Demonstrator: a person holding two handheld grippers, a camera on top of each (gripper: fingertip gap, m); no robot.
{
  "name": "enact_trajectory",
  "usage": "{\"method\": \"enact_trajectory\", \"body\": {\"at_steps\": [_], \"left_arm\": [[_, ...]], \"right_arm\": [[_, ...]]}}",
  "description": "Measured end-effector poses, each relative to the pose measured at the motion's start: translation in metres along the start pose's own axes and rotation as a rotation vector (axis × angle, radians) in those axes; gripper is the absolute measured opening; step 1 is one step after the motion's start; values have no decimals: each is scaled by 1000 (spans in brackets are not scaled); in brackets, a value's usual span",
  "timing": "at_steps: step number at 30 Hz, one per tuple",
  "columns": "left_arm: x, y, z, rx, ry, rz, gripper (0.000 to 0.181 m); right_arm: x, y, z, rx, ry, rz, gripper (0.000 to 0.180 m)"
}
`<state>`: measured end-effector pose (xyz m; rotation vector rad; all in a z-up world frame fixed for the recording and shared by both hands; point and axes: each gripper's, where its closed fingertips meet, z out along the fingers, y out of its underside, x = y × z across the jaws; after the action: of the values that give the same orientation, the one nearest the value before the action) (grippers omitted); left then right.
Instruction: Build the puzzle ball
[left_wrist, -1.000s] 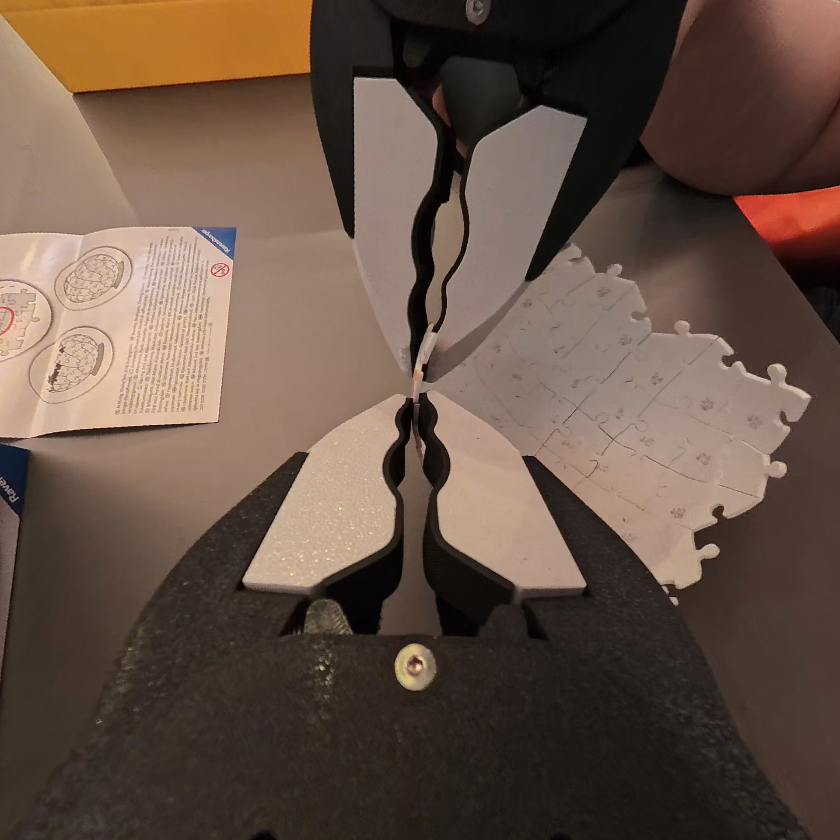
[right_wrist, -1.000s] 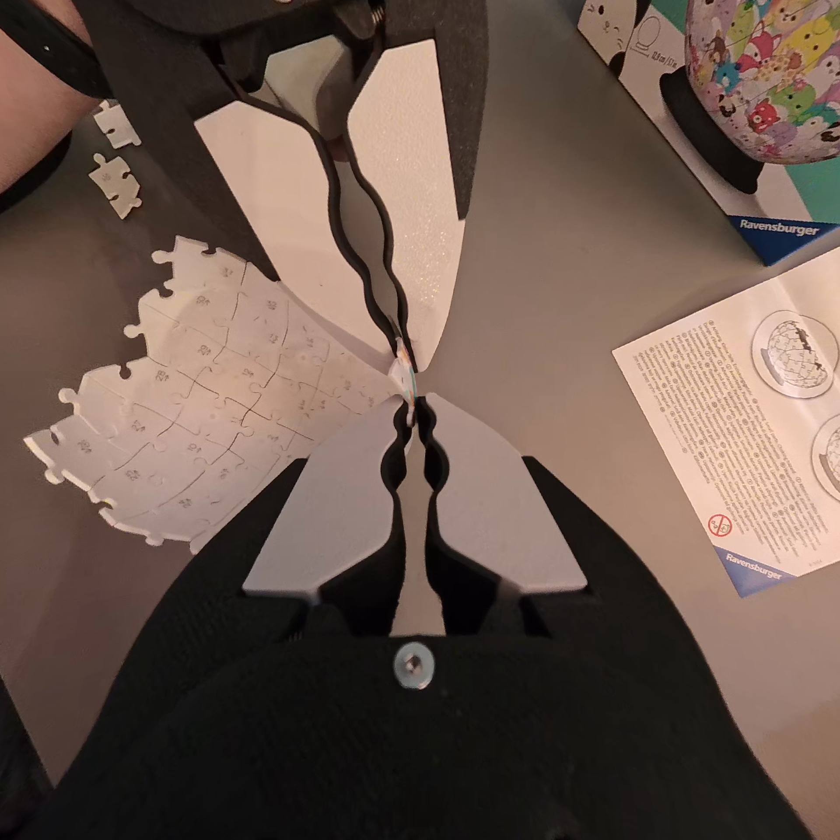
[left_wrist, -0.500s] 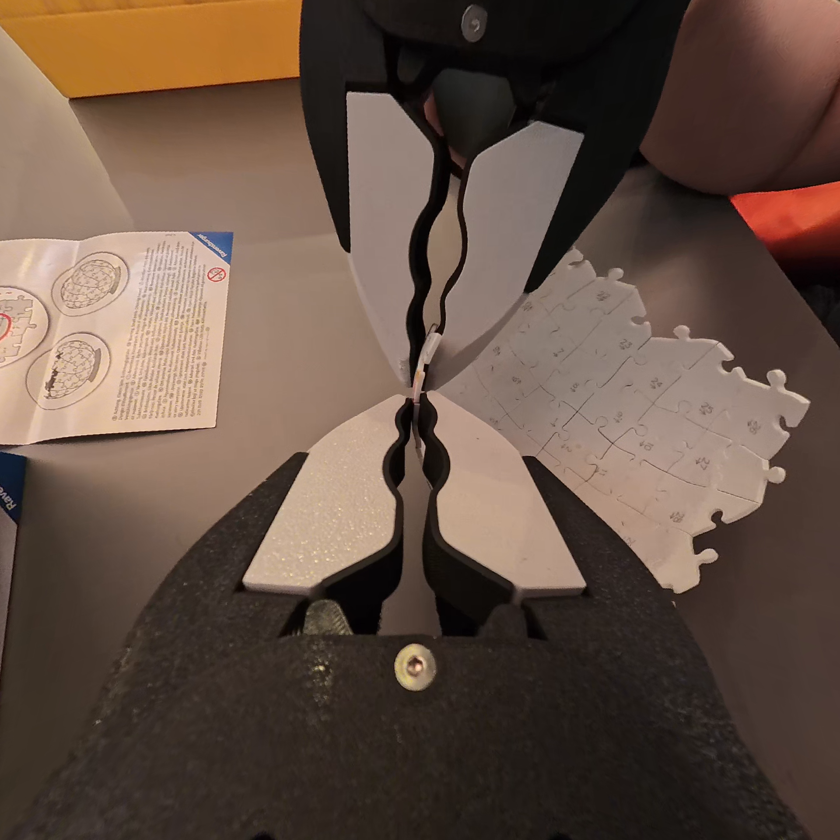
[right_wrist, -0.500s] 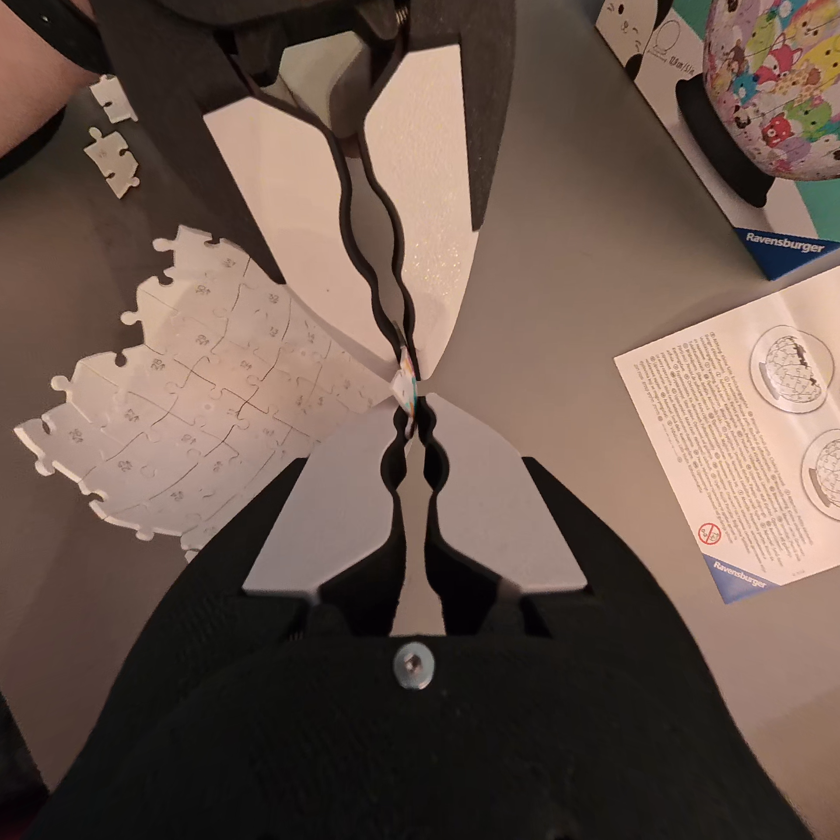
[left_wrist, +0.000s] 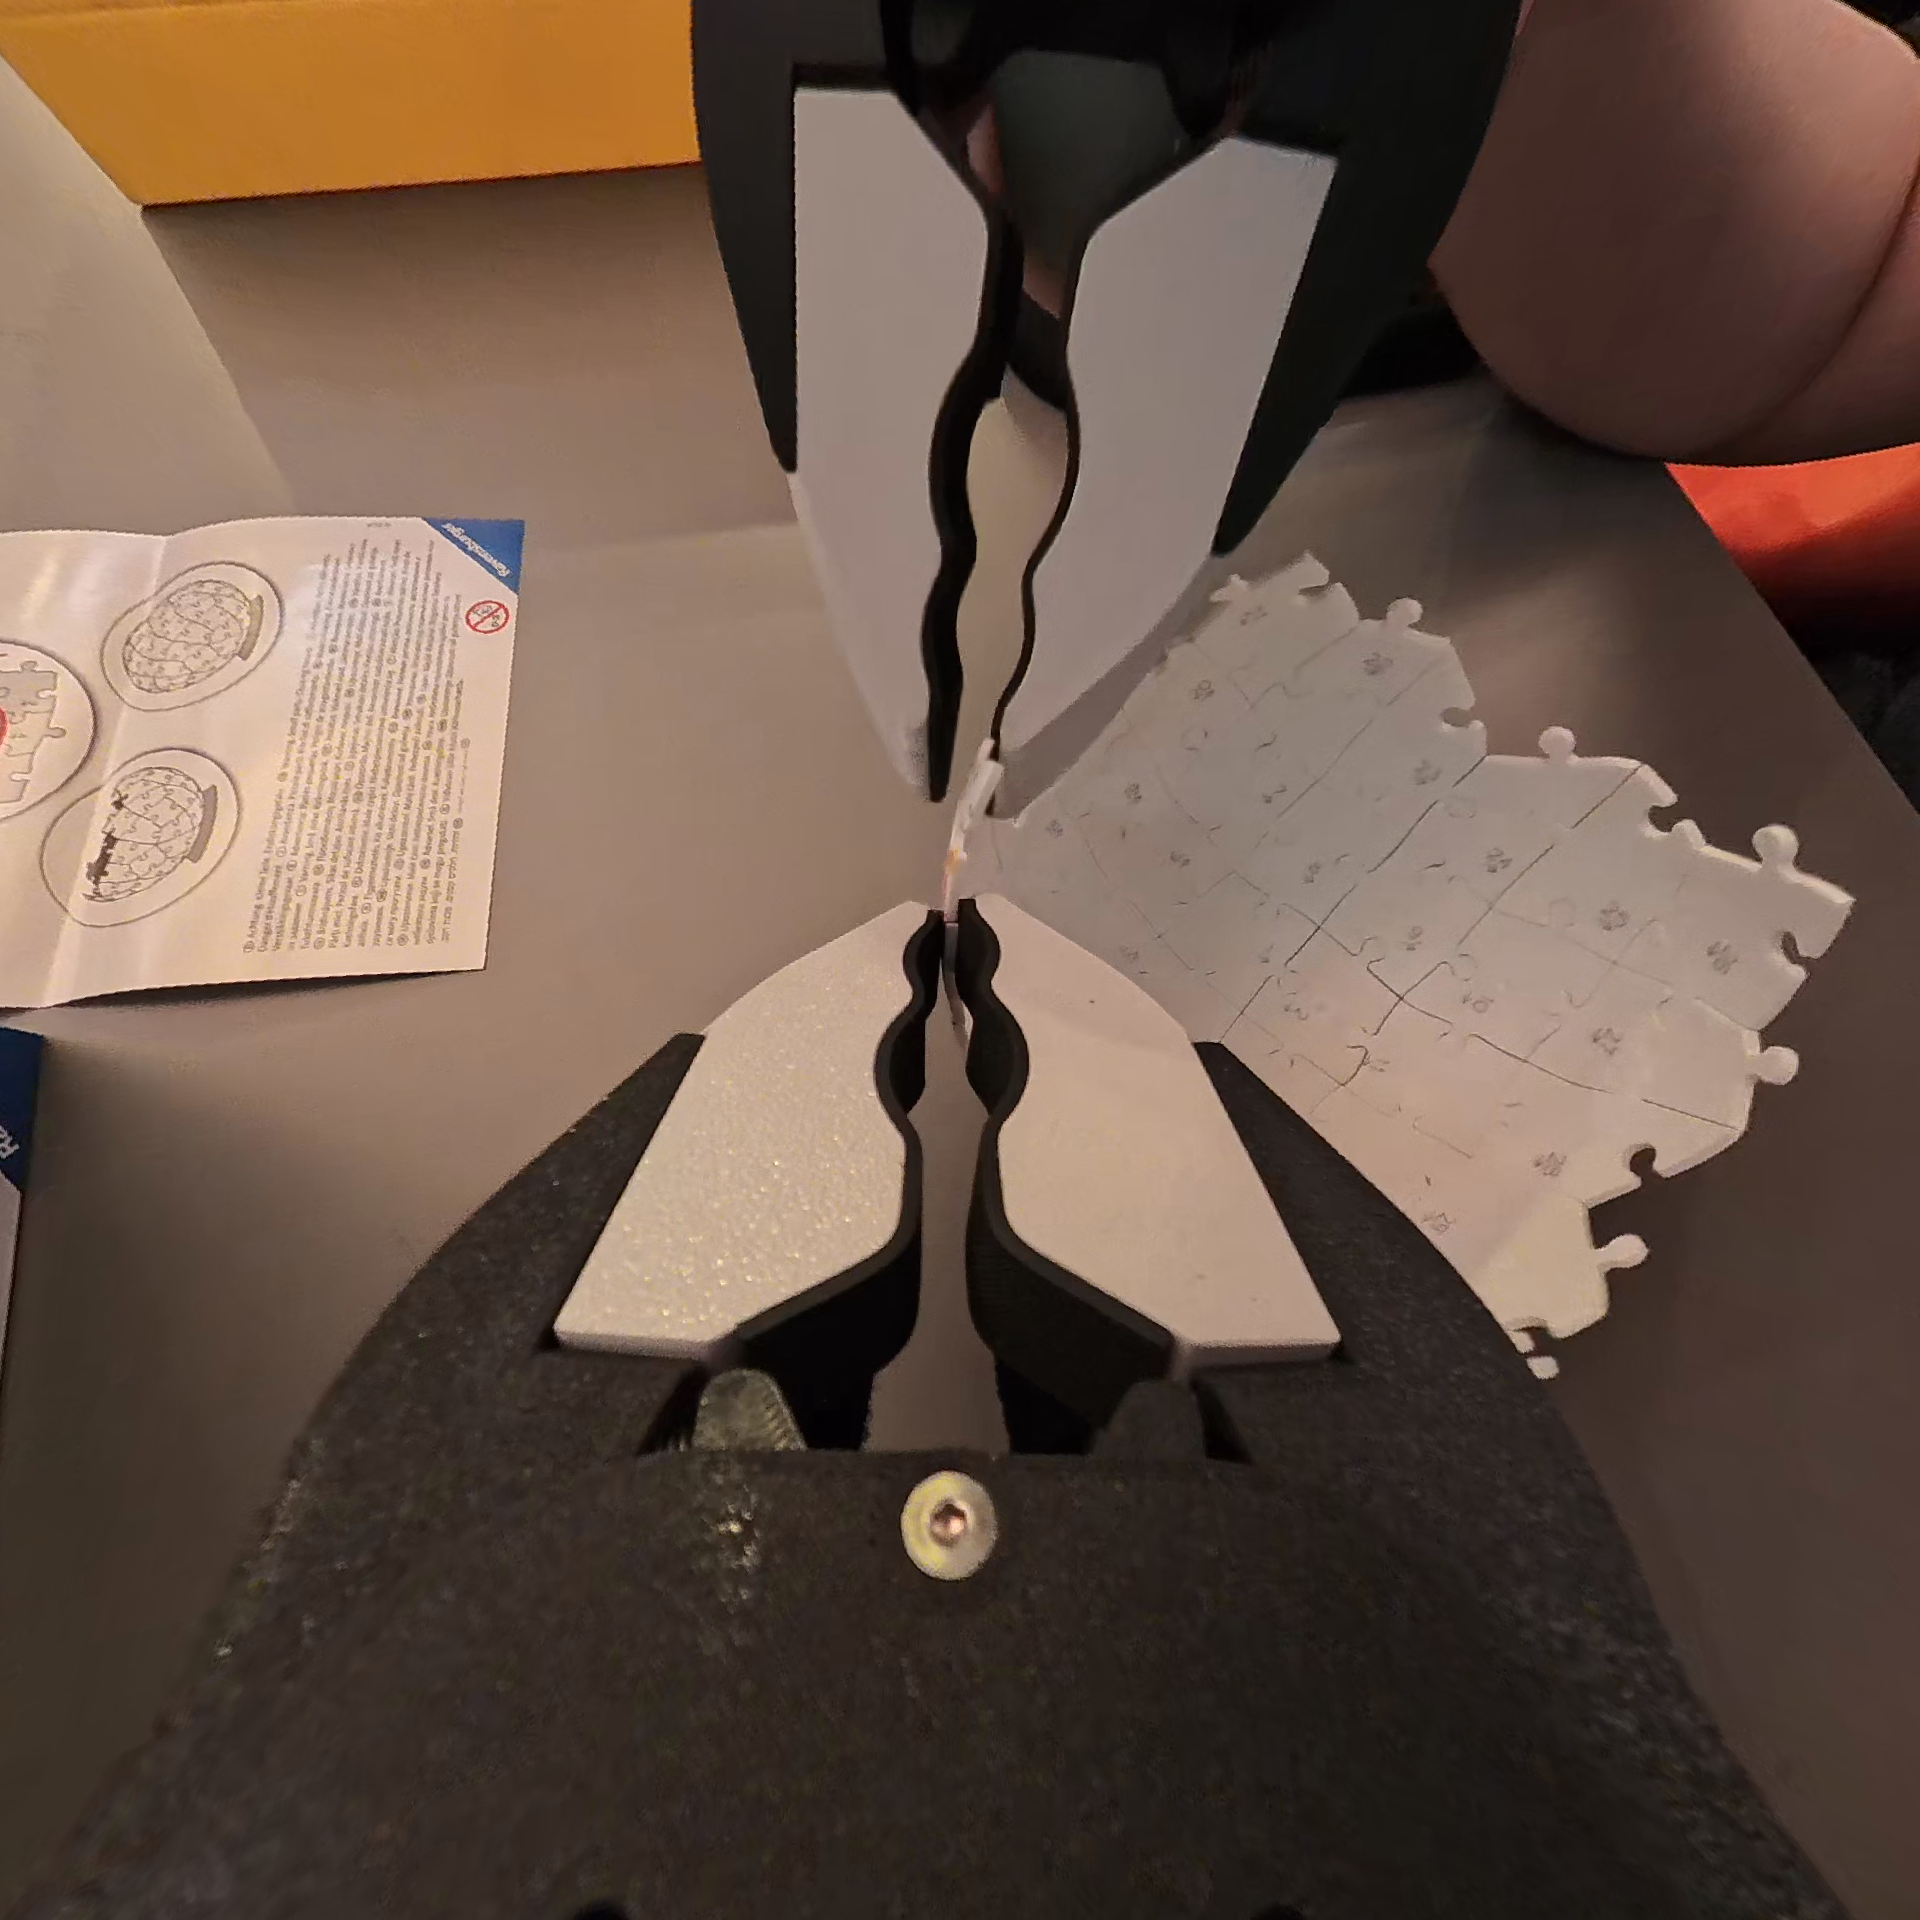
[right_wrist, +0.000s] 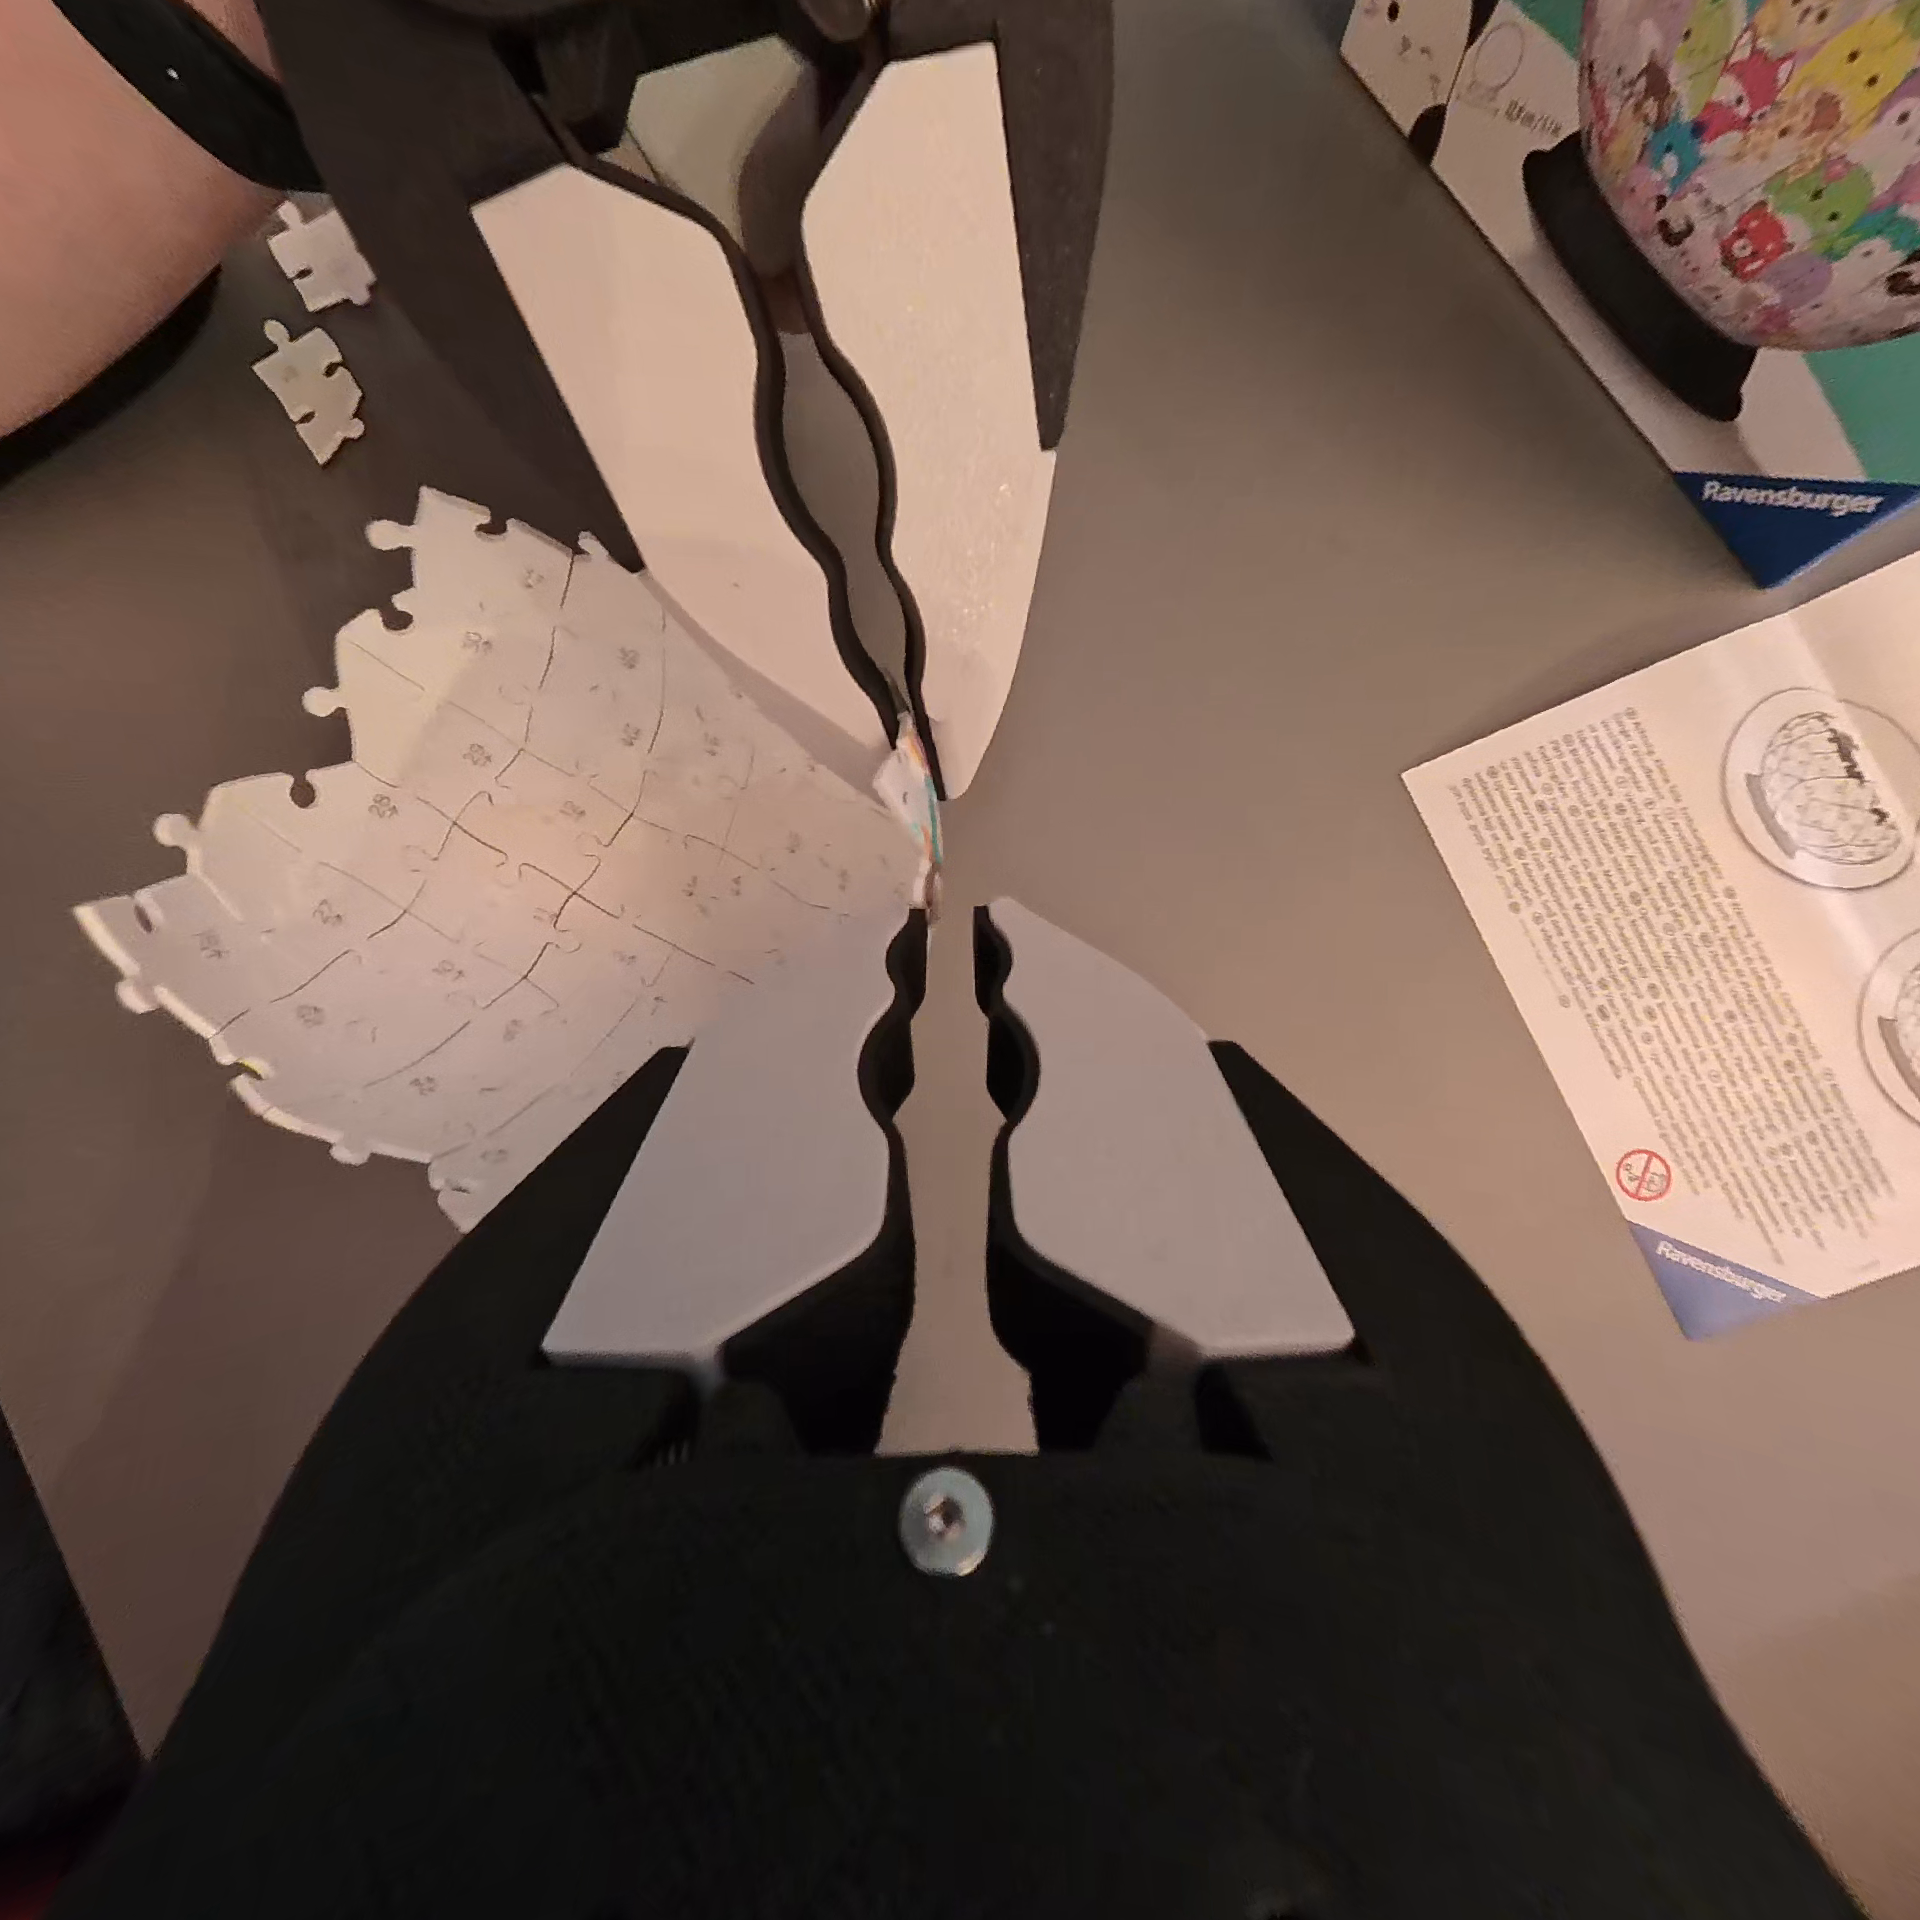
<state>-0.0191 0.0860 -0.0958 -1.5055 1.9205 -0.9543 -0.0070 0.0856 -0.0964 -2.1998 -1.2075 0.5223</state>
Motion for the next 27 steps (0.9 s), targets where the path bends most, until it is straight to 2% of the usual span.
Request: {"method": "enact_trajectory", "body": {"at_steps": [5, 8, 11, 13, 20, 21, 23, 27], "left_arm": [[-1, 0, 0, 1, -3, -5, 2], [-1, 0, 0, 0, -5, -2, 2], [-1, 0, 0, 2, -3, -5, 2], [-2, 1, 0, -1, -9, -3, 2], [-2, 1, 0, -3, -8, -6, 2], [-1, 2, -1, -11, -4, -9, 3], [0, 7, -4, -39, 1, -25, 20], [-5, 2, -14, -20, -37, -34, 18]], "right_arm": [[-2, 0, 2, 11, -28, 19, 5], [0, 0, 2, 13, -17, 37, 15], [0, -1, 2, 17, -15, 46, 16], [-1, -3, 3, 25, -19, 39, 5], [0, -3, 3, 5, 6, 45, 3], [0, -3, 3, 8, 7, 44, 3], [0, -3, 3, 10, 10, 37, 3], [-1, -3, 3, 8, 28, 14, 3]]}}
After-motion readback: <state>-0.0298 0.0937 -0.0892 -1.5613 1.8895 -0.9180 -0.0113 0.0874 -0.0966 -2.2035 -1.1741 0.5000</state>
